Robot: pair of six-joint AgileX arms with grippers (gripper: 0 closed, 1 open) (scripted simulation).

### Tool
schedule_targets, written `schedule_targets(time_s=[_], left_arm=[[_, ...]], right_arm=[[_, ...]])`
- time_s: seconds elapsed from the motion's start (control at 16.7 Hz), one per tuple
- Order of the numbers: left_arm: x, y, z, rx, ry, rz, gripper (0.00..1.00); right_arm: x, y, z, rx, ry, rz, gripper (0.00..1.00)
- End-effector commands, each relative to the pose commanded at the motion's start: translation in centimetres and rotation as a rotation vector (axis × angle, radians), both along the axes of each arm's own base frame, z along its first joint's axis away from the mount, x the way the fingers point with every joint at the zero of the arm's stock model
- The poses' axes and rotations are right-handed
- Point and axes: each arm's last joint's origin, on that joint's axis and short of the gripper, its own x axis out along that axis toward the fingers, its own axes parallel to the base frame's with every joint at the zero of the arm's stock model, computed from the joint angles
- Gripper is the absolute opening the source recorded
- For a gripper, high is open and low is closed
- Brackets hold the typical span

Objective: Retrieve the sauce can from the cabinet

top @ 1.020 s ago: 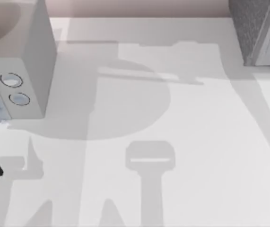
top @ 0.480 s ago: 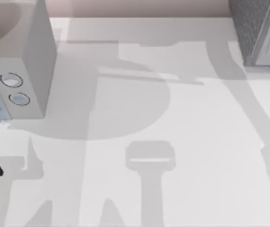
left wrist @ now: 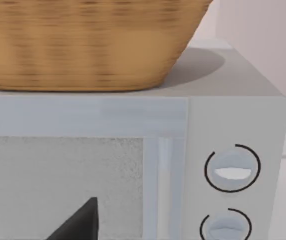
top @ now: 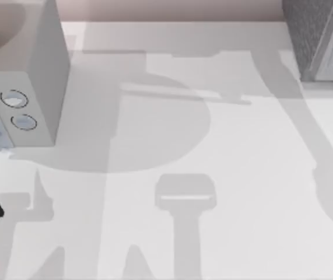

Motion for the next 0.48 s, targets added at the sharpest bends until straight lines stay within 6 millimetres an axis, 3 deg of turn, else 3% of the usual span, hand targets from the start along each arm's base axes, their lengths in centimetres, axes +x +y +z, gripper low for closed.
schedule_targets(time_s=[0.24, 0.48], left_arm=[[0.0, 0.0, 0.0, 0.000, 0.000, 0.000, 1.00], [0.0, 0.0, 0.0, 0.000, 0.000, 0.000, 1.00]], right_arm=[[2.0, -0.1, -0.2, 0.000, -0.001, 0.000, 1.00], [2.7, -0.2, -0.4, 0.000, 0.000, 0.000, 1.00]])
